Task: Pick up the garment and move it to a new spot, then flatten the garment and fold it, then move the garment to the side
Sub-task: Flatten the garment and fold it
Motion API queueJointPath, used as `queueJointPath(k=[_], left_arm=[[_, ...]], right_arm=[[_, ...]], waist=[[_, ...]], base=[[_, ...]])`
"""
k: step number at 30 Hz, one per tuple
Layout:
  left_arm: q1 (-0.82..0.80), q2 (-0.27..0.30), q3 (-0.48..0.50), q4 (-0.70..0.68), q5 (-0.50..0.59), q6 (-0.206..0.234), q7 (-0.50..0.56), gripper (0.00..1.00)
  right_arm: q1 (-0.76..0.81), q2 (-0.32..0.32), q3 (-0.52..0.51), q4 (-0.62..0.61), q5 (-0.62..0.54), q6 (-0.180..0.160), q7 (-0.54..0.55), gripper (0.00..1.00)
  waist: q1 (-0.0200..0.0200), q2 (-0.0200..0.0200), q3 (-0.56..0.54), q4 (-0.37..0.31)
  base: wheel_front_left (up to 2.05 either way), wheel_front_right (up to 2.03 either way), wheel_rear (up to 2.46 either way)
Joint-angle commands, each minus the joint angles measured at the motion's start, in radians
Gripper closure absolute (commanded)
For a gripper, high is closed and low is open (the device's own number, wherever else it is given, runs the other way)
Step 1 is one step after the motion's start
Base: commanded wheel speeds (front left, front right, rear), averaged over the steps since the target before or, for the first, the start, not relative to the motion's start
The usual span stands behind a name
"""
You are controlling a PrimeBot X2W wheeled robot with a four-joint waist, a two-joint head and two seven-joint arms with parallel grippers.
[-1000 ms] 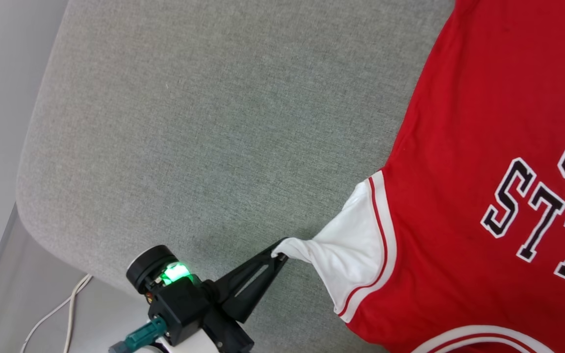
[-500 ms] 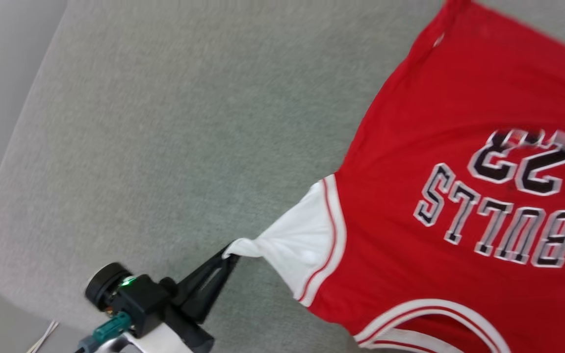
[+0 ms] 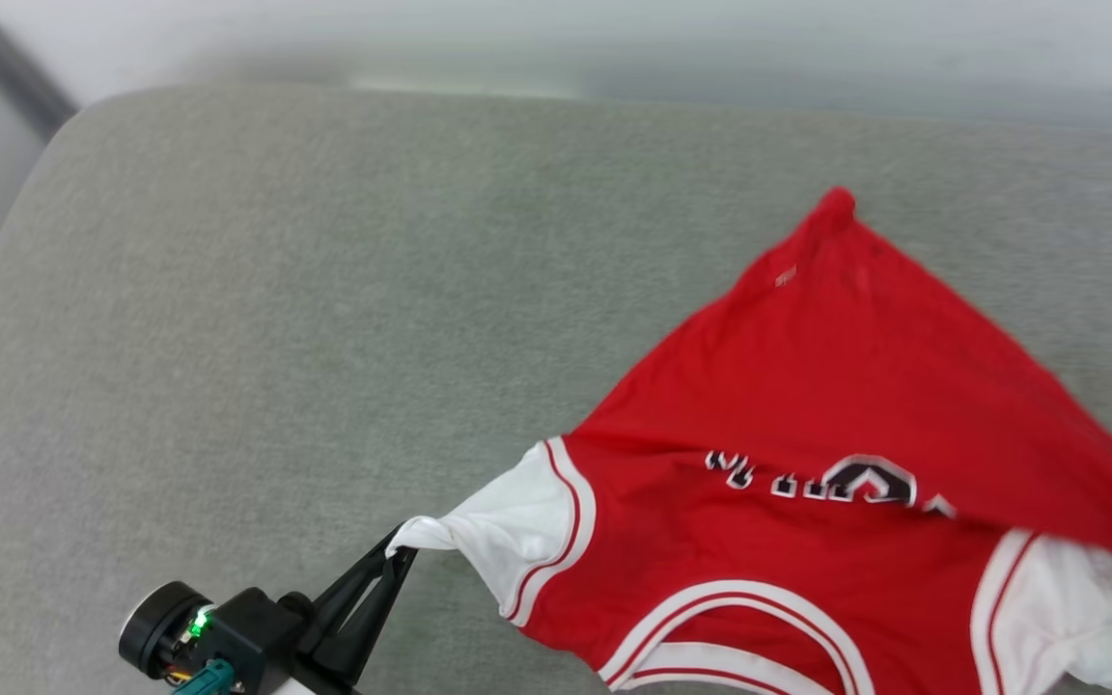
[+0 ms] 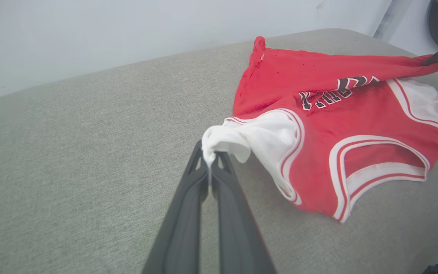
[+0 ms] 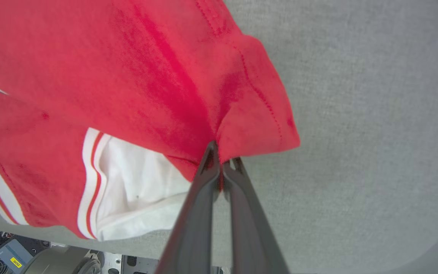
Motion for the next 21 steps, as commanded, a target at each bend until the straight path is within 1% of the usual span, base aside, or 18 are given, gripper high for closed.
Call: queueJointPath(k=[1,8,11,14,15,16,18,21], left_arm=[[0.016,-0.002,0.005,-0.001,-0.006,0.008,-0.006,1.00],[0.032,-0.025,0.000,0.024,-0.028,0.017,-0.016,1.00],[0.035,-0.032,-0.004,0.035,-0.029,0.017,-0.019,1.00],[0.036,-0.036,-0.007,0.039,-0.033,0.018,-0.023,1.00],[0.035,-0.036,-0.006,0.037,-0.033,0.020,-0.025,1.00],[0.035,-0.035,-0.004,0.035,-0.034,0.021,-0.027,1.00],[0.039,-0.032,0.000,0.029,-0.034,0.024,-0.027,1.00],[0.041,-0.029,0.001,0.018,-0.032,0.028,-0.027,1.00]], right_arm=[[0.056,0.014,-0.006,-0.021,0.009,-0.001,-0.005,1.00],[0.256,0.085,-0.058,-0.108,0.018,-0.001,-0.049,1.00],[0.314,0.121,-0.067,-0.111,0.022,-0.001,-0.069,1.00],[0.342,0.131,-0.059,-0.101,0.013,-0.001,-0.094,1.00],[0.343,0.131,-0.058,-0.100,0.009,-0.001,-0.107,0.63],[0.340,0.132,-0.057,-0.097,0.009,-0.001,-0.116,0.00],[0.329,0.121,-0.047,-0.098,0.017,-0.001,-0.124,0.00],[0.298,0.088,-0.036,-0.117,0.024,-0.001,-0.128,0.00]], waist=[[0.0002,-0.0001,-0.038,-0.041],[0.0002,-0.0001,-0.079,-0.066],[0.0002,-0.0001,-0.091,-0.073],[0.0002,-0.0001,-0.103,-0.080],[0.0002,-0.0001,-0.106,-0.081],[0.0002,-0.0001,-0.109,-0.082],[0.0002,-0.0001,-0.117,-0.083],[0.0002,-0.0001,-0.121,-0.080]], base=[[0.00,0.00,0.00],[0.00,0.00,0.00],[0.00,0.00,0.00],[0.00,0.00,0.00],[0.00,0.00,0.00],[0.00,0.00,0.00],[0.00,0.00,0.00],[0.00,0.00,0.00]])
